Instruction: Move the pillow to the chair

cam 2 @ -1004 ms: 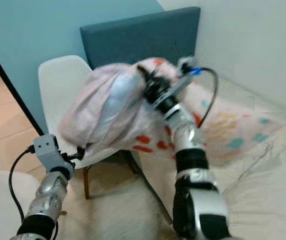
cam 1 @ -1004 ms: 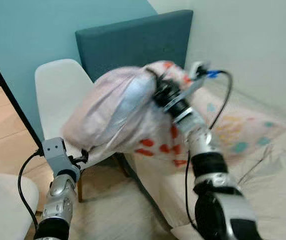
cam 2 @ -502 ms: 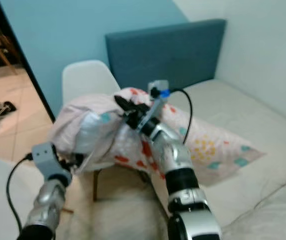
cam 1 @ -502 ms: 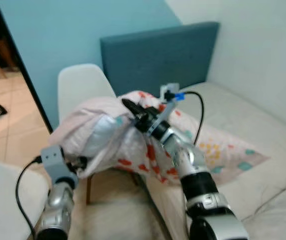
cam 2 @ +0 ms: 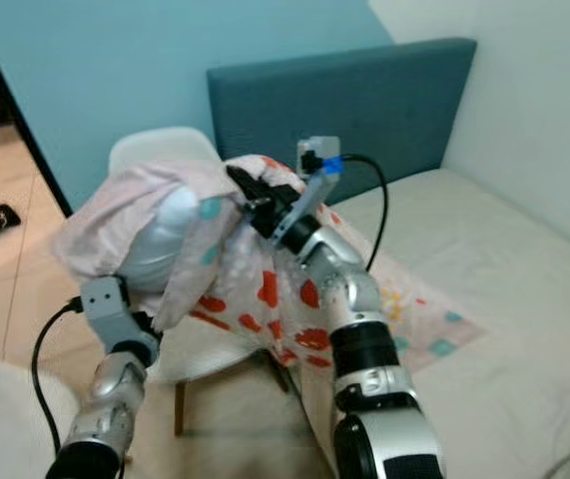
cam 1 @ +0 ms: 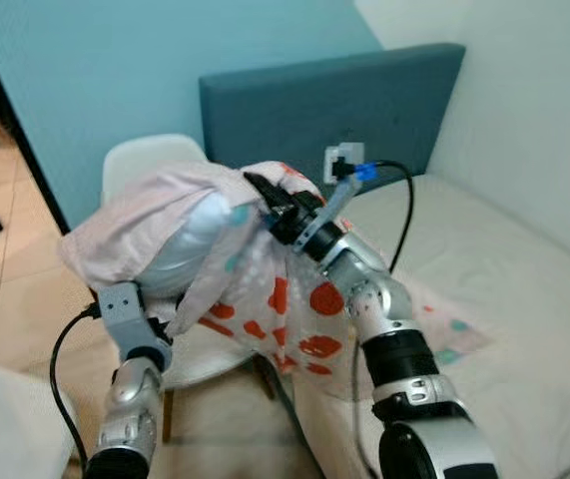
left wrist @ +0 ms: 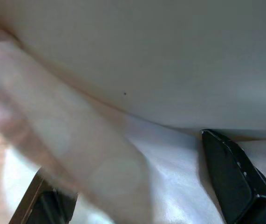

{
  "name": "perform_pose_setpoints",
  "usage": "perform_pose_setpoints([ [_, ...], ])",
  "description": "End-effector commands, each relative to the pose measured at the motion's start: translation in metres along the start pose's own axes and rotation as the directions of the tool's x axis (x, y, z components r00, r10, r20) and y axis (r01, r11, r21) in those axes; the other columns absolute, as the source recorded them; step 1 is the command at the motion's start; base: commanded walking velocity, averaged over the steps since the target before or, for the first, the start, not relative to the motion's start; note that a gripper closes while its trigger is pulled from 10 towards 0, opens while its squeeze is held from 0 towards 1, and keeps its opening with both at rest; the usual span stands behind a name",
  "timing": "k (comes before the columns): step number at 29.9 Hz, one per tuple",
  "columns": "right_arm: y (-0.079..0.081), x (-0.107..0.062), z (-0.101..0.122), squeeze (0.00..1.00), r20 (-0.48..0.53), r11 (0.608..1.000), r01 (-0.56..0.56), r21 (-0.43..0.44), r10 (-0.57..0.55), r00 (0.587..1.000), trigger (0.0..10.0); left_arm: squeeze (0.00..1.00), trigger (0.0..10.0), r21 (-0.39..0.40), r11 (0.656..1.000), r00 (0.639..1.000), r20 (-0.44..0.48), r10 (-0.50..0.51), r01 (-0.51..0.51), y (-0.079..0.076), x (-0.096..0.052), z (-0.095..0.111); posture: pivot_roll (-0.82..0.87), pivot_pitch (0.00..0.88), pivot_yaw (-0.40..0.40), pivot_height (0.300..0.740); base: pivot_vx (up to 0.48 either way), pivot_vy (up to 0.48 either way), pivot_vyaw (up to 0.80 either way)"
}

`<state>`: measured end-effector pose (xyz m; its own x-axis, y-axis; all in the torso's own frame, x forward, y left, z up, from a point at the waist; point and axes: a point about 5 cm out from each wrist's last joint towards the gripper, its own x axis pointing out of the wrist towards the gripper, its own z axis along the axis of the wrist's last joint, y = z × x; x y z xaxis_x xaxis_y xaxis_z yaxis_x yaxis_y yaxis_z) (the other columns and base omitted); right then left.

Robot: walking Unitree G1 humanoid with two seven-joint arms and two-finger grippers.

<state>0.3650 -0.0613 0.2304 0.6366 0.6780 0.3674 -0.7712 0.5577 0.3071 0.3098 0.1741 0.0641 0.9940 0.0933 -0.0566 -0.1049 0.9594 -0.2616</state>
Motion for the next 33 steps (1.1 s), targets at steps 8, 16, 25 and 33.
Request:
perform_pose_setpoints([
  [8, 0.029, 0.015, 0.014, 0.00, 0.024, 0.983, -0.158, -0.089, 0.161, 0.987, 10.0, 0.00, 10.0, 0.022, 1.000, 1.000, -0.006, -0.015, 0.015, -0.004, -0.001, -0.001, 0.16, 0.000, 0.014, 0.734, 0.480, 0.000, 0.78],
  [16, 0.013, 0.015, 0.024, 0.00, 0.062, 0.993, -0.049, -0.106, 0.056, 0.997, 10.0, 0.00, 10.0, 0.021, 1.000, 1.000, -0.005, -0.020, 0.020, -0.005, -0.001, -0.001, 0.16, 0.000, 0.019, 0.734, 0.480, 0.000, 0.76],
  [25, -0.003, 0.007, 0.011, 0.00, -0.063, 0.938, 0.050, -0.342, -0.076, 0.995, 10.0, 0.00, 10.0, 0.009, 1.000, 0.999, -0.039, 0.015, -0.014, -0.004, -0.001, -0.006, 0.15, 0.000, 0.022, 0.734, 0.262, 0.000, 0.06],
  [33, -0.004, 0.002, -0.013, 0.00, -0.174, 0.876, 0.057, -0.478, -0.159, 0.972, 10.0, 0.00, 10.0, 0.007, 1.000, 0.999, -0.044, 0.011, -0.011, -0.005, -0.003, -0.008, 0.16, 0.000, 0.021, 0.734, 0.000, 0.000, 0.00],
])
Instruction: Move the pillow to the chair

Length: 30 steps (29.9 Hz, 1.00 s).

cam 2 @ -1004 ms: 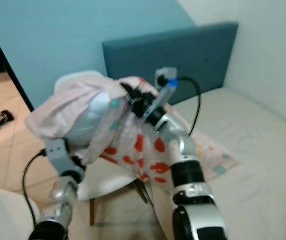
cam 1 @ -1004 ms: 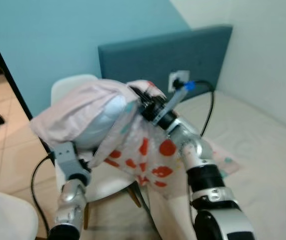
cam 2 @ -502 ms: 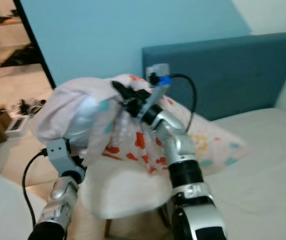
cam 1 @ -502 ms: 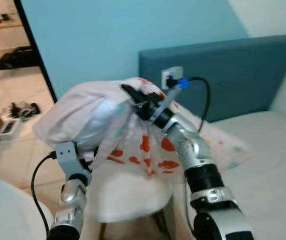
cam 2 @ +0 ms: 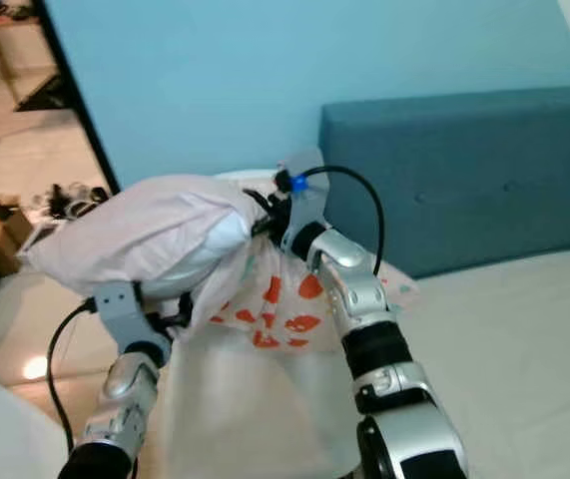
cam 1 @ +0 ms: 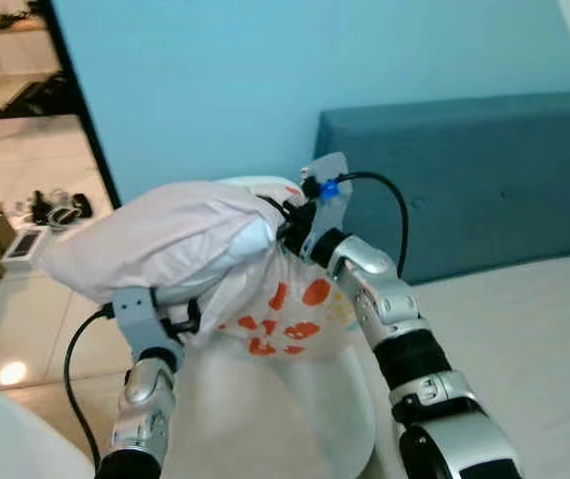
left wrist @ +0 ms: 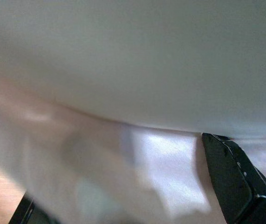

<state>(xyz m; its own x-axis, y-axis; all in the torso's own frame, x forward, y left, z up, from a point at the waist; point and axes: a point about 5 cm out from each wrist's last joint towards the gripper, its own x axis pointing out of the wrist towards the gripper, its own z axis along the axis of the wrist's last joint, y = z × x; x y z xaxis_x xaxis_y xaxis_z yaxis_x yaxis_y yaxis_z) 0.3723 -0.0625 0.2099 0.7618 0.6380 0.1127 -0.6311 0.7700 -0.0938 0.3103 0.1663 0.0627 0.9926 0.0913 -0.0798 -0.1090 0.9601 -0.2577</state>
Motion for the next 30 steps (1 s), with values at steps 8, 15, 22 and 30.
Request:
perform_pose_setpoints([
  [8, 0.011, 0.004, -0.028, 0.00, -0.207, 0.949, -0.071, -0.307, 0.006, 0.978, 10.0, 0.00, 10.0, -0.006, 1.000, 1.000, -0.030, -0.003, 0.003, 0.000, -0.003, -0.006, 0.14, 0.000, 0.025, 0.734, 0.000, 0.000, 0.00],
  [15, 0.044, -0.010, -0.080, 0.00, -0.408, 0.989, -0.122, 0.086, 0.147, 0.901, 10.0, 0.00, 10.0, -0.007, 1.000, 0.999, -0.045, -0.005, 0.004, -0.002, -0.004, -0.009, 0.15, 0.000, 0.026, 0.734, 0.000, 0.000, 0.00],
  [22, 0.050, -0.035, -0.127, 0.00, -0.624, 0.938, 0.021, 0.346, 0.214, 0.751, 10.0, 0.00, 10.0, 0.006, 1.000, 0.998, -0.063, 0.021, -0.021, 0.004, -0.005, -0.011, 0.14, 0.000, 0.019, 0.714, 0.000, 0.000, 0.00],
  [30, 0.058, -0.056, -0.152, 0.00, -0.682, 0.890, 0.086, 0.448, 0.278, 0.676, 10.0, 0.00, 10.0, 0.059, 0.994, 0.985, -0.145, 0.099, -0.091, 0.018, -0.011, -0.021, 0.14, 0.000, 0.016, 0.684, 0.000, 0.000, 0.00],
])
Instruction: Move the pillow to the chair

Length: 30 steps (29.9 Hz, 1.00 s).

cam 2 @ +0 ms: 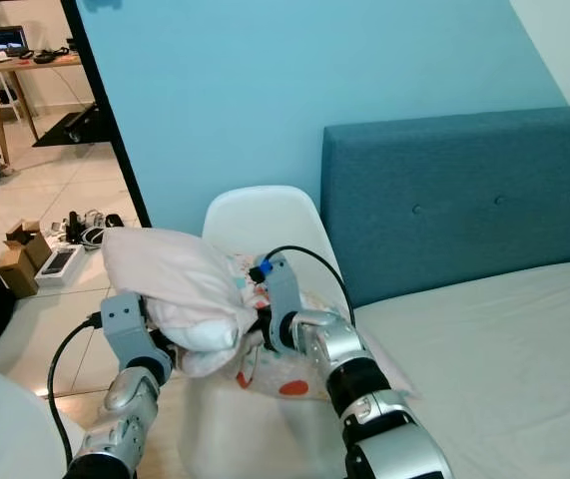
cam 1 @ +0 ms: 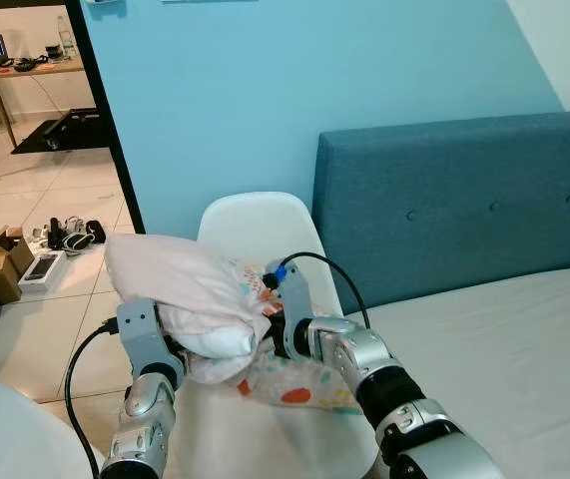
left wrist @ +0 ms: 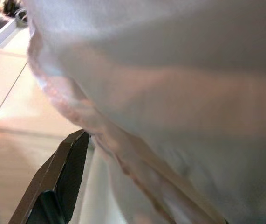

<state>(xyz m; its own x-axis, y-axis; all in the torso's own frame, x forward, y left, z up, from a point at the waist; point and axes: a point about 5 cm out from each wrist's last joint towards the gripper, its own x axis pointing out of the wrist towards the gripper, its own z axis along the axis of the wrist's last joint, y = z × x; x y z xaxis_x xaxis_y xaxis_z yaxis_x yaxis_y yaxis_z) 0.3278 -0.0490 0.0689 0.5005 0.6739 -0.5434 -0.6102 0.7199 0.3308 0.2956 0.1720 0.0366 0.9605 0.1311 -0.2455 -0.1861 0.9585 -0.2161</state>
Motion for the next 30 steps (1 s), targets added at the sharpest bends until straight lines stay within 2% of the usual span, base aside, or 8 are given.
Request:
perform_pose_setpoints([
  [1, -0.001, 0.003, -0.028, 0.00, -0.112, 0.996, 0.014, 0.084, -0.005, 0.994, 10.0, 0.00, 10.0, 0.034, 0.999, 1.000, -0.012, 0.026, -0.026, 0.006, 0.001, 0.000, 0.14, 0.000, 0.016, 0.679, 0.000, 0.000, 0.00],
  [2, -0.001, 0.003, -0.028, 0.00, -0.112, 0.996, 0.014, 0.084, -0.005, 0.994, 10.0, 0.00, 10.0, 0.034, 0.999, 1.000, -0.012, 0.026, -0.026, 0.006, 0.001, 0.000, 0.14, 0.000, 0.016, 0.679, 0.000, 0.000, 0.00],
  [5, 0.010, 0.010, -0.037, 0.00, -0.130, 0.981, -0.019, 0.192, 0.044, 0.991, 10.0, 0.00, 10.0, 0.061, 0.996, 0.995, -0.072, 0.068, -0.064, 0.012, -0.002, -0.010, 0.15, 0.000, 0.014, 0.664, 0.000, 0.000, 0.00],
  [9, 0.018, 0.015, -0.045, 0.00, -0.148, 0.963, -0.037, 0.268, 0.079, 0.986, 10.0, 0.00, 10.0, 0.076, 0.992, 0.988, -0.110, 0.109, -0.101, 0.018, -0.004, -0.016, 0.15, 0.000, 0.009, 0.649, 0.000, 0.000, 0.00],
  [13, 0.021, 0.019, -0.048, 0.00, -0.135, 0.947, -0.033, 0.320, 0.080, 0.988, 10.0, 0.00, 10.0, 0.107, 0.984, 0.977, -0.141, 0.158, -0.144, 0.025, -0.006, -0.020, 0.15, 0.000, 0.005, 0.634, 0.000, 0.000, 0.00],
  [16, 0.023, 0.020, -0.047, 0.00, -0.111, 0.917, -0.024, 0.397, 0.074, 0.991, 10.0, 0.00, 10.0, 0.128, 0.970, 0.961, -0.162, 0.224, -0.205, 0.036, -0.006, -0.021, 0.15, 0.006, -0.002, 0.619, 0.000, 0.000, 0.00],
  [22, 0.022, 0.022, -0.047, 0.00, -0.100, 0.905, 0.012, 0.426, 0.034, 0.994, 10.0, 0.00, 10.0, 0.126, 0.962, 0.948, -0.181, 0.263, -0.243, 0.046, 0.001, -0.016, 0.16, 0.021, -0.009, 0.594, 0.000, 0.000, 0.00],
  [30, 0.022, 0.025, -0.040, 0.00, -0.058, 0.890, 0.034, 0.454, -0.009, 0.998, 10.0, 0.00, 10.0, 0.109, 0.973, 0.960, -0.171, 0.222, -0.205, 0.039, 0.014, -0.004, 0.15, 0.031, 0.001, 0.555, 0.000, 0.000, 0.00],
])
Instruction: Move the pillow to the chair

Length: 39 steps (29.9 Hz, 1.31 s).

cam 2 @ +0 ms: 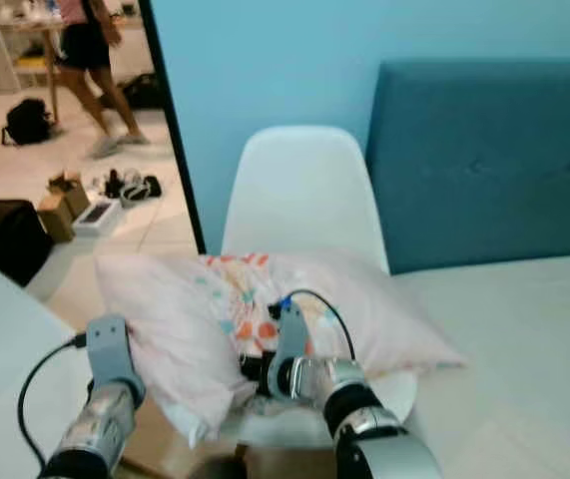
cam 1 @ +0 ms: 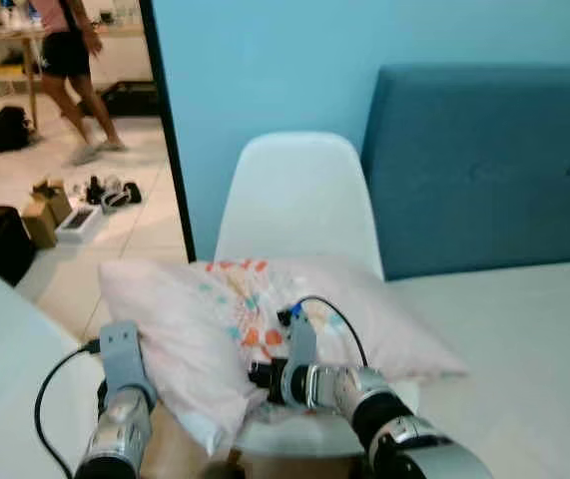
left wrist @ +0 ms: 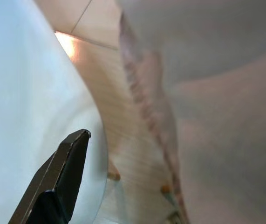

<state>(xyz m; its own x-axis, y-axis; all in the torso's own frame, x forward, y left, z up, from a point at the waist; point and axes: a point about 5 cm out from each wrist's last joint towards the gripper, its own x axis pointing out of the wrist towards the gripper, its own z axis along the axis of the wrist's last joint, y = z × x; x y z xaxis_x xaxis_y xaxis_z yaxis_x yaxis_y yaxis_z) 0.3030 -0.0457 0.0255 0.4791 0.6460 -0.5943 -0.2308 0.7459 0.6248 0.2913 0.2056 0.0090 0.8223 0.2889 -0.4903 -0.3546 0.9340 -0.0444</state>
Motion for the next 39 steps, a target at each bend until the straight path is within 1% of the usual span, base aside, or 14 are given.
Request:
perform_pose_setpoints([
  [1, 0.021, 0.011, -0.001, 0.00, 0.000, 1.000, -0.008, -0.011, 0.008, 1.000, 10.0, 0.00, 10.0, -0.015, 1.000, 0.999, 0.053, -0.008, 0.009, -0.001, 0.005, 0.017, 0.15, 0.031, 0.002, 0.550, 0.000, 0.000, 0.00],
  [6, 0.025, 0.011, 0.008, 0.00, 0.051, 1.000, 0.012, -0.010, -0.011, 0.999, 10.0, 0.00, 10.0, -0.019, 0.999, 0.996, 0.081, -0.030, 0.032, -0.005, 0.007, 0.027, 0.14, 0.030, 0.011, 0.550, 0.000, 0.000, 0.00],
  [12, 0.038, 0.012, 0.022, 0.00, 0.128, 0.998, -0.060, -0.020, 0.062, 0.990, 10.0, 0.00, 10.0, -0.024, 0.999, 0.994, 0.105, -0.037, 0.040, -0.003, 0.010, 0.035, 0.13, 0.021, 0.015, 0.550, 0.000, 0.000, 0.00],
  [13, 0.039, 0.011, 0.025, 0.18, 0.146, 0.998, -0.064, -0.020, 0.067, 0.987, 10.0, 0.00, 10.0, -0.020, 0.999, 0.993, 0.112, -0.040, 0.042, -0.002, 0.011, 0.037, 0.12, 0.010, 0.015, 0.550, 0.000, 0.000, 0.00],
  [14, 0.040, 0.011, 0.028, 1.00, 0.159, 0.997, -0.074, -0.021, 0.076, 0.984, 10.0, 0.00, 10.0, -0.016, 0.999, 0.991, 0.123, -0.044, 0.046, -0.001, 0.012, 0.041, 0.12, 0.005, 0.016, 0.550, 0.000, 0.000, 0.00],
  [18, 0.037, 0.008, 0.035, 1.00, 0.196, 0.999, -0.040, -0.023, 0.044, 0.980, 10.0, 0.00, 10.0, 0.003, 0.999, 0.989, 0.139, -0.050, 0.050, 0.000, 0.014, 0.048, 0.11, 0.000, 0.015, 0.550, 0.000, 0.000, 0.00],
  [23, 0.019, -0.001, 0.042, 1.00, 0.179, 0.998, 0.064, -0.029, -0.058, 0.982, 10.0, 0.00, 10.0, 0.027, 0.998, 0.987, 0.153, -0.058, 0.054, -0.001, 0.015, 0.053, 0.10, 0.000, 0.018, 0.550, 0.000, 0.000, 0.00],
  [25, 0.005, -0.014, 0.052, 1.00, 0.173, 0.996, 0.088, -0.026, -0.082, 0.981, 10.0, 0.00, 10.0, 0.039, 0.998, 0.986, 0.158, -0.060, 0.055, -0.001, 0.016, 0.054, 0.09, 0.000, 0.019, 0.550, 0.000, 0.000, 0.00],
  [29, 0.000, -0.050, 0.066, 1.00, 0.127, 0.978, -0.133, -0.158, 0.154, 0.980, 10.0, 0.00, 10.0, 0.063, 0.997, 0.986, 0.160, -0.049, 0.039, 0.003, 0.016, 0.055, 0.08, 0.000, 0.023, 0.550, 0.000, 0.000, 0.00],
  [30, 0.000, -0.050, 0.066, 1.00, 0.127, 0.978, -0.133, -0.158, 0.154, 0.980, 10.0, 0.00, 10.0, 0.063, 0.997, 0.986, 0.160, -0.049, 0.039, 0.003, 0.016, 0.055, 0.08, 0.000, 0.023, 0.550, 0.000, 0.000, 0.00],
  [33, -0.016, -0.081, 0.073, 1.00, 0.127, 0.951, -0.118, -0.286, 0.159, 0.979, 10.0, 0.00, 10.0, 0.082, 0.996, 0.986, 0.165, -0.033, 0.020, 0.008, 0.017, 0.055, 0.07, 0.000, 0.031, 0.550, 0.000, 0.000, 0.00],
  [35, -0.016, -0.081, 0.073, 1.00, 0.127, 0.951, -0.118, -0.286, 0.159, 0.979, 10.0, 0.00, 10.0, 0.082, 0.996, 0.986, 0.165, -0.033, 0.020, 0.008, 0.017, 0.055, 0.07, 0.000, 0.031, 0.550, 0.000, 0.000, 0.00],
  [37, -0.026, -0.105, 0.079, 1.00, 0.132, 0.921, -0.092, -0.378, 0.152, 0.980, 10.0, 0.00, 10.0, 0.087, 0.996, 0.987, 0.161, -0.027, 0.013, 0.012, 0.017, 0.053, 0.06, 0.000, 0.037, 0.550, 0.000, 0.000, 0.00],
  [39, -0.031, -0.116, 0.082, 1.00, 0.138, 0.905, -0.071, -0.420, 0.140, 0.980, 10.0, 0.00, 10.0, 0.086, 0.996, 0.987, 0.157, -0.028, 0.014, 0.013, 0.017, 0.052, 0.06, 0.000, 0.038, 0.550, 0.000, 0.000, 0.00],
])
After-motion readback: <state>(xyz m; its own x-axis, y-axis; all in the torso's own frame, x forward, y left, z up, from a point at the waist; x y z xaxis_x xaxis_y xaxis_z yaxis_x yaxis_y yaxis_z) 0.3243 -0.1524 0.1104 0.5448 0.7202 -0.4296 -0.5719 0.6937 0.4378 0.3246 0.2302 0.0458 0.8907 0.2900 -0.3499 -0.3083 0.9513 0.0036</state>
